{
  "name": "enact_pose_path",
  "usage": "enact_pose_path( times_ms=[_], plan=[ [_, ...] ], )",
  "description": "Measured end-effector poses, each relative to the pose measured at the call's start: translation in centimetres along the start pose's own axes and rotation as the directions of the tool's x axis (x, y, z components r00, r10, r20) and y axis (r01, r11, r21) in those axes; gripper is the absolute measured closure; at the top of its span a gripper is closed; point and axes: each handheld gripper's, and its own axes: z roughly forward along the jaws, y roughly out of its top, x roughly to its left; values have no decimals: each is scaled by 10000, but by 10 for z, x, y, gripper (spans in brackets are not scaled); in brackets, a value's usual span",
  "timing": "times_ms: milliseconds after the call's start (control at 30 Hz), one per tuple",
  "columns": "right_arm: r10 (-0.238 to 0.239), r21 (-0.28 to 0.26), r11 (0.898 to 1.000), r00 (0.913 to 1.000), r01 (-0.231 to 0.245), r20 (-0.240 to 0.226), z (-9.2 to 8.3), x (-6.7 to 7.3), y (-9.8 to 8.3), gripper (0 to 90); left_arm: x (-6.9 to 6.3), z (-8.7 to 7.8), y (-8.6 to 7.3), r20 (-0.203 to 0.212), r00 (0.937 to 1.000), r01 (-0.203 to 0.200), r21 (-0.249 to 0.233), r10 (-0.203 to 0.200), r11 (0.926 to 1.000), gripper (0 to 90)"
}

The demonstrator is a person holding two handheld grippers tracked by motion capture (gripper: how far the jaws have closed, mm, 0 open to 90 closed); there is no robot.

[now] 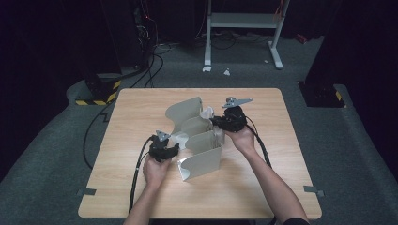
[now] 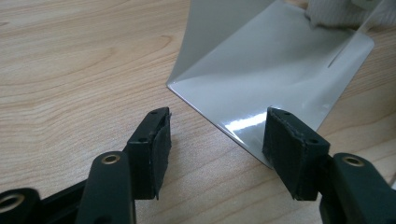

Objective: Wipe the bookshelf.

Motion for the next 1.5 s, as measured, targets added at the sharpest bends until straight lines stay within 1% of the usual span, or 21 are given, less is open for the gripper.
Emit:
enact_pose_path(
  times_ms=[33, 100, 133, 233, 300, 333, 400, 567, 667, 733, 833, 900, 967, 1000, 1100, 1133, 1167, 1267, 1333, 1367, 1500],
  plan=[
    [0, 0, 10000, 10000, 0, 0, 0, 0, 0, 810, 0, 0, 0, 1, 10000, 1, -3, -1, 10000, 415],
    [-142, -246, 9996, 9999, 142, -5, -3, 2, 8, 810, 0, 0, 0, 3, 10000, -1, -2, 1, 10000, 415],
    [-198, -244, 9995, 9998, 199, 49, -3, 3, 14, 810, 0, 0, 0, 7, 10000, 1, -5, -1, 10000, 415],
    [-263, -388, 9989, 9995, 268, 147, -3, 3, 17, 811, 0, 0, 0, 14, 10000, -4, -1, 4, 10000, 415],
    [-62, -571, 9983, 9999, 67, 82, -2, 0, 18, 811, 0, 0, 0, 18, 10000, -8, -4, 8, 10000, 415],
    [218, -661, 9976, 9997, -221, -52, -1, -3, 16, 812, 0, 0, 0, 20, 10000, -8, -4, 8, 10000, 415],
    [345, -600, 9976, 9993, -353, -142, 2, -6, 14, 811, 0, 0, 0, 26, 10000, -10, -5, 10, 10000, 415],
    [391, -644, 9971, 9989, -406, -242, 4, -8, 10, 811, 0, 0, 0, 29, 10000, -9, -7, 9, 10000, 415],
    [355, -636, 9973, 9992, -365, -175, 3, -8, 10, 811, 0, 0, 0, 30, 10000, -11, -7, 11, 10000, 415],
    [146, -529, 9985, 9999, -149, -48, 2, -6, 8, 811, 0, 0, 0, 30, 10000, -8, -4, 8, 10000, 415],
    [40, -298, 9996, 9999, -36, 111, 4, -6, 5, 811, 0, 0, 0, 30, 10000, -11, -5, 11, 10000, 415],
    [160, -267, 9995, 9998, -157, 89, 5, -8, 1, 812, 0, 0, 0, 27, 10000, 15, -27, -15, 10000, 415],
    [400, -204, 9990, 9991, -403, -118, 10, -10, -3, 811, 0, 0, 0, 37, 10000, 13, -27, -13, 10000, 415],
    [286, 6, 9996, 9996, -286, -84, 18, -9, -7, 811, 0, 0, 0, 43, 10000, 9, -24, -9, 10000, 415],
    [442, 158, 9989, 9989, -439, -174, 25, -10, -11, 811, 0, 0, 0, 43, 10000, 4, -20, -4, 10000, 415],
    [481, 386, 9981, 9988, -478, -82, 32, -11, -14, 811, 0, 0, 0, 40, 10000, 5, -29, -5, 10000, 416],
    [481, 386, 9981, 9988, -478, -82, 32, -11, -14, 811, 0, 0, 0, 40, 10000, 5, -29, -5, 10000, 416],
    [488, 725, 9962, 9988, -482, -56, 40, -14, -20, 811, 0, 0, 0, 55, 10000, 5, -23, -5, 10000, 416],
    [641, 702, 9955, 9979, -637, -23, 46, -17, -29, 812, 0, 0, 0, 57, 10000, -16, -7, 16, 10000, 416],
    [641, 702, 9955, 9979, -637, -23, 46, -17, -29, 812, 0, 0, 0, 47, 10000, -22, -5, 22, 10000, 416],
    [459, 980, 9940, 9987, -480, 240, 55, -19, -39, 810, 0, 0, 0, 41, 10000, -23, -7, 23, 10000, 416]
  ],
)
